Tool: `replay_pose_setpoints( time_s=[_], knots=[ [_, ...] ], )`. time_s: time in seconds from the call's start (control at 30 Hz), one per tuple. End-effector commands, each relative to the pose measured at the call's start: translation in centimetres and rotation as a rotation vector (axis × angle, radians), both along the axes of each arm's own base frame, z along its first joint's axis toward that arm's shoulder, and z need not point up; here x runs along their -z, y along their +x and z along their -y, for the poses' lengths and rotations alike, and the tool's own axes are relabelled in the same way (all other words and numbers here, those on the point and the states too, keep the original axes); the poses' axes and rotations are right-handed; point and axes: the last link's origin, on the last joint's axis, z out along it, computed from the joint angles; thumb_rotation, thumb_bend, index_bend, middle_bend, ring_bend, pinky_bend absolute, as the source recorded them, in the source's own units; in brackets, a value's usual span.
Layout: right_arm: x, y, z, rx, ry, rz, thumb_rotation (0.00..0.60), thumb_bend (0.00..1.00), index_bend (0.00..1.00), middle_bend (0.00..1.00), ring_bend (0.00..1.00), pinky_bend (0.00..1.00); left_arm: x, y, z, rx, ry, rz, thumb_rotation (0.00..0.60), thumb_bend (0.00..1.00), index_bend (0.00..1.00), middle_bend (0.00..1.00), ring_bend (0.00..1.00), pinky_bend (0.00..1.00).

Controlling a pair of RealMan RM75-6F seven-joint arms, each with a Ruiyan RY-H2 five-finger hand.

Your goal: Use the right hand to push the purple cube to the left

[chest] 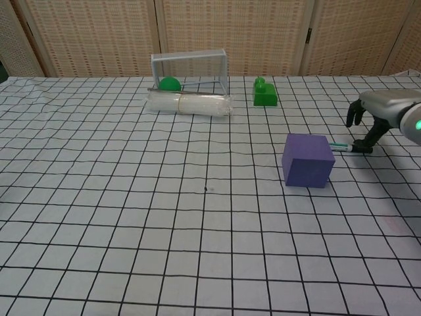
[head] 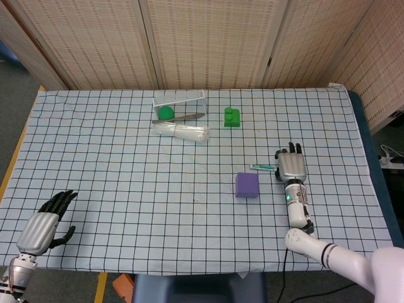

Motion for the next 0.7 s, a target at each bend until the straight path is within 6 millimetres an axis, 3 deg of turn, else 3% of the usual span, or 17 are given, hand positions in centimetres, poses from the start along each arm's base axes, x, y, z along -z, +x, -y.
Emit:
replay_pose_setpoints(
  time_s=[0.03, 0.23, 0.7],
  knots=[
    [2.3, 1.5, 1.0, -0.005, 0.031, -0.031, 0.600, 0.26, 0.37, 0.30, 0.03, 0.00, 0.0, -0.1, -0.1, -0.003, -0.004, 0.002, 0.600, 0.41, 0.00, 0.00, 0.00, 0.18],
    [3.7, 2.6, 1.5, -0.017, 0.033, -0.009, 0.600, 0.26, 0.39, 0.31, 0.04, 0.00, -0.2, -0.2, -0.2, -0.008, -0.005, 0.009, 0.600, 0.41, 0.00, 0.00, 0.00, 0.18],
    [4.8, 2.5, 1.6, -0.023, 0.048, -0.025, 0.600, 0.26, 0.44, 0.36, 0.08, 0.00, -0.2, -0.4, -0.2, -0.011, -0.008, 0.011, 0.600, 0.41, 0.00, 0.00, 0.00, 0.18]
  ],
)
